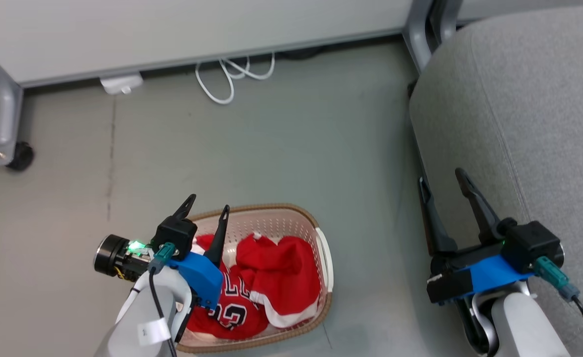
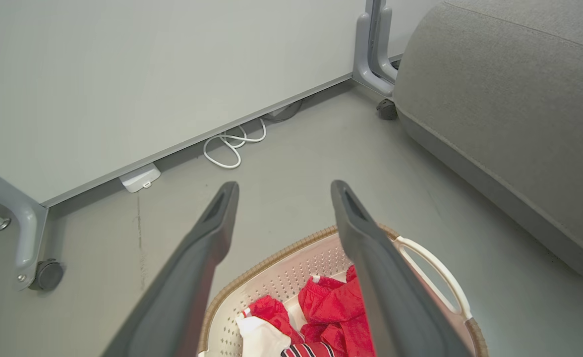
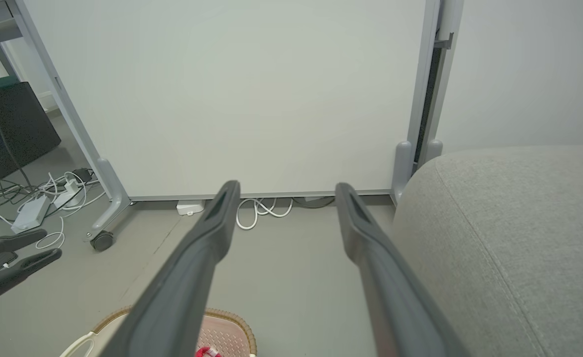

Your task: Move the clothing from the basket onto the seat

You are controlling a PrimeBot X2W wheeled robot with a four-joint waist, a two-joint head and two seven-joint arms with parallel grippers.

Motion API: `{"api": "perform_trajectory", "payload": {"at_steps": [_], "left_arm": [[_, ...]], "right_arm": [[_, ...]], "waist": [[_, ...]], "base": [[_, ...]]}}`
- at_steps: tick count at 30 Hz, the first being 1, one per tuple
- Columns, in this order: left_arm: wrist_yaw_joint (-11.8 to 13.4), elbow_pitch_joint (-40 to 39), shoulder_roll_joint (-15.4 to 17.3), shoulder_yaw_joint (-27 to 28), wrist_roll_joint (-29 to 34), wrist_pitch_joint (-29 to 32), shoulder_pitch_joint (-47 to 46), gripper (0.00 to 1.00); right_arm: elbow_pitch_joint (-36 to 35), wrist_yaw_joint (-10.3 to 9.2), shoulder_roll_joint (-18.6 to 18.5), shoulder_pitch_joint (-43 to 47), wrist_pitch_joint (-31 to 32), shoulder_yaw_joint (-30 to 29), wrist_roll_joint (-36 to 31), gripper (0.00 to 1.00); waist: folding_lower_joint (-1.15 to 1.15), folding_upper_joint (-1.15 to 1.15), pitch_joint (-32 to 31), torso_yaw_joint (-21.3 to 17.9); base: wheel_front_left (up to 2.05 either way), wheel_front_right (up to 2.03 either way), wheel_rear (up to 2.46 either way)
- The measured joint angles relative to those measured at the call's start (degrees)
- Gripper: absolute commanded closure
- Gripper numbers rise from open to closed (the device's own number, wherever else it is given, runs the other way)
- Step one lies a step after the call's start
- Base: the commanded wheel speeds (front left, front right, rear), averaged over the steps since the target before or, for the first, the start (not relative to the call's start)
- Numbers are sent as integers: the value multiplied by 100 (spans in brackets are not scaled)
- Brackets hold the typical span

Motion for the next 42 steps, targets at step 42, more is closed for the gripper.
{"api": "perform_trajectory", "payload": {"at_steps": [42], "left_arm": [[25, 3115, 359, -2128, -948, 2669, -2486, 0]], "right_arm": [[-751, 1, -2, -1248, 0, -103, -19, 0]], "waist": [[0, 0, 3274, -568]], "base": [[0, 0, 0]]}}
